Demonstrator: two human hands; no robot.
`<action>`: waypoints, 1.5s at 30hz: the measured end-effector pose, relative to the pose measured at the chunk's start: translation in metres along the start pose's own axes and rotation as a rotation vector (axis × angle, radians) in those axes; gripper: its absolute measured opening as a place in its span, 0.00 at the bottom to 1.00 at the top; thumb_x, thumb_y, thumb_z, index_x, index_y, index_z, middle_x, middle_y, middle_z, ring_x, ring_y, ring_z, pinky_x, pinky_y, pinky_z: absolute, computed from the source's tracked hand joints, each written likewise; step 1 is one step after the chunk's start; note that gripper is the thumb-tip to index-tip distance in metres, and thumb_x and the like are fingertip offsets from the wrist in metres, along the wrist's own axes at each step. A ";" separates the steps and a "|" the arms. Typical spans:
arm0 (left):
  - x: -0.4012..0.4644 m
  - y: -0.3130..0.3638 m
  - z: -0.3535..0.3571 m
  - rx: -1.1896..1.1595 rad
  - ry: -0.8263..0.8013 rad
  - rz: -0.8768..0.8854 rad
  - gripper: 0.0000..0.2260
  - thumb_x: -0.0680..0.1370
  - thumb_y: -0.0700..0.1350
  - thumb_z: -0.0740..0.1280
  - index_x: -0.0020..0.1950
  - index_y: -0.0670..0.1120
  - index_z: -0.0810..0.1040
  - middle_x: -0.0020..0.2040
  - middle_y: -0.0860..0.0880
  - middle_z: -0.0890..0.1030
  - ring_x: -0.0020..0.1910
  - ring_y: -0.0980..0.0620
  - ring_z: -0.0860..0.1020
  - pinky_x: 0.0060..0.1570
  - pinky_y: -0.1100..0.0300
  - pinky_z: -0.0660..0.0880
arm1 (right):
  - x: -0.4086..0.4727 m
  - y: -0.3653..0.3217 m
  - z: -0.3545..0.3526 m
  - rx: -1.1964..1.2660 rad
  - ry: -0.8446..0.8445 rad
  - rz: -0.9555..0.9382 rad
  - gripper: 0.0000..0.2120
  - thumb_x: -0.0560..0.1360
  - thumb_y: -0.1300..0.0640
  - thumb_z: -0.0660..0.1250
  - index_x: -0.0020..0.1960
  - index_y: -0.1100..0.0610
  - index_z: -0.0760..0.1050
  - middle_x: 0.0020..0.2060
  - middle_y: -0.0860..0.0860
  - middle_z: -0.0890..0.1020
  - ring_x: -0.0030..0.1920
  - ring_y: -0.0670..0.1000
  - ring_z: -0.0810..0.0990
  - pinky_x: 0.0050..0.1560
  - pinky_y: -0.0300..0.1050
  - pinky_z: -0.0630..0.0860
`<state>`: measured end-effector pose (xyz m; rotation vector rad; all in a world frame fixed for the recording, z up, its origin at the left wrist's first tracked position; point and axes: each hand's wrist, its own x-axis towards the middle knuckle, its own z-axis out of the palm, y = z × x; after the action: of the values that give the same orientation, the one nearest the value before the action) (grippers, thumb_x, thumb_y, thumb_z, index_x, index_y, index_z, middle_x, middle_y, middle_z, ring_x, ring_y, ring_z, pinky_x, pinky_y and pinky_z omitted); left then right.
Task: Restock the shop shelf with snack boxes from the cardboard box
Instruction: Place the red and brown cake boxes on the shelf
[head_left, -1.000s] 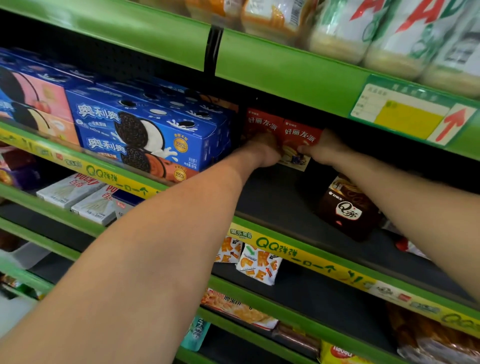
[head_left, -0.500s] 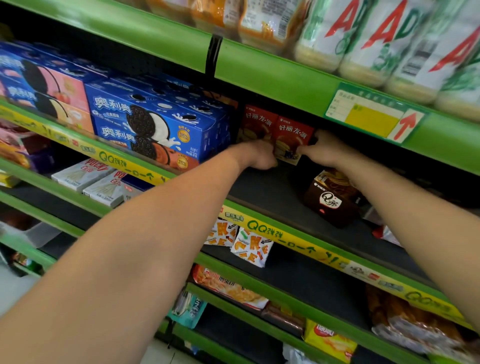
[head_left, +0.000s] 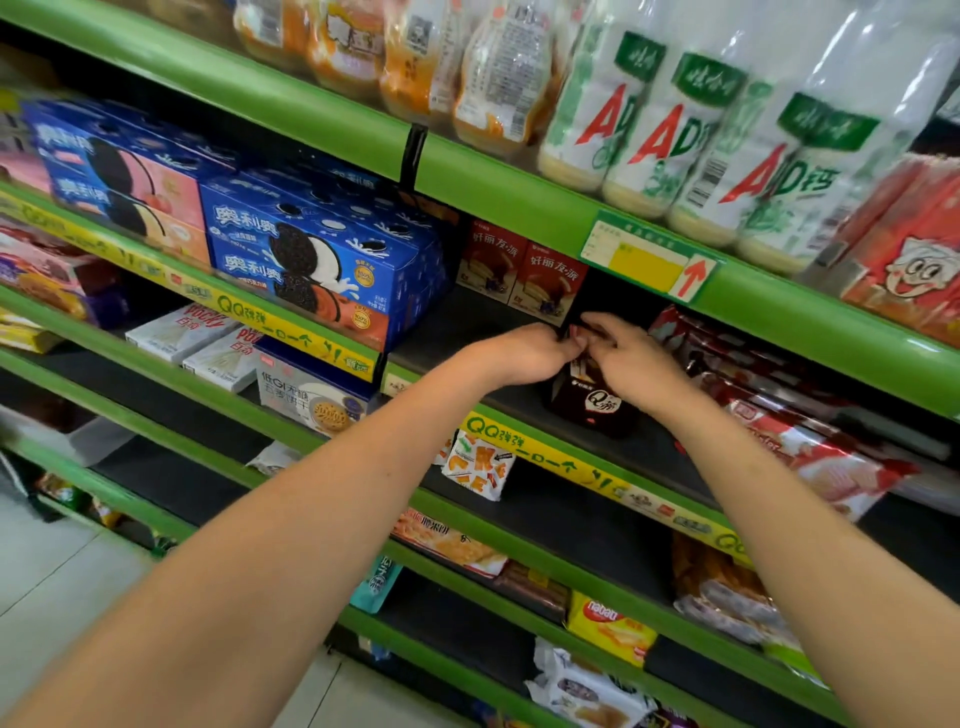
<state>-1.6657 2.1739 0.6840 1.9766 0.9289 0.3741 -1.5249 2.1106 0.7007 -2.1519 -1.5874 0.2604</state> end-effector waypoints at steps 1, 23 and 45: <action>-0.003 -0.001 -0.001 -0.012 0.002 0.001 0.27 0.83 0.59 0.55 0.71 0.39 0.72 0.69 0.41 0.75 0.67 0.44 0.73 0.58 0.61 0.67 | -0.004 0.002 -0.001 0.069 0.057 0.034 0.21 0.82 0.52 0.59 0.75 0.48 0.66 0.73 0.54 0.70 0.71 0.55 0.70 0.63 0.43 0.66; -0.100 -0.032 -0.026 -0.733 0.042 -0.114 0.30 0.75 0.44 0.73 0.73 0.49 0.63 0.53 0.46 0.85 0.51 0.48 0.84 0.49 0.54 0.79 | -0.064 0.020 0.001 1.053 -0.171 0.030 0.32 0.56 0.58 0.80 0.59 0.49 0.78 0.56 0.55 0.84 0.57 0.53 0.83 0.56 0.46 0.77; -0.083 -0.063 -0.024 -0.636 0.067 -0.133 0.23 0.75 0.56 0.71 0.67 0.47 0.76 0.55 0.51 0.85 0.47 0.45 0.85 0.40 0.58 0.79 | -0.058 0.026 0.031 1.075 -0.255 0.046 0.27 0.71 0.48 0.73 0.66 0.54 0.69 0.54 0.55 0.82 0.49 0.52 0.84 0.52 0.45 0.79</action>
<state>-1.7648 2.1475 0.6533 1.3236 0.8451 0.5801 -1.5339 2.0573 0.6551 -1.3195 -1.0846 1.1362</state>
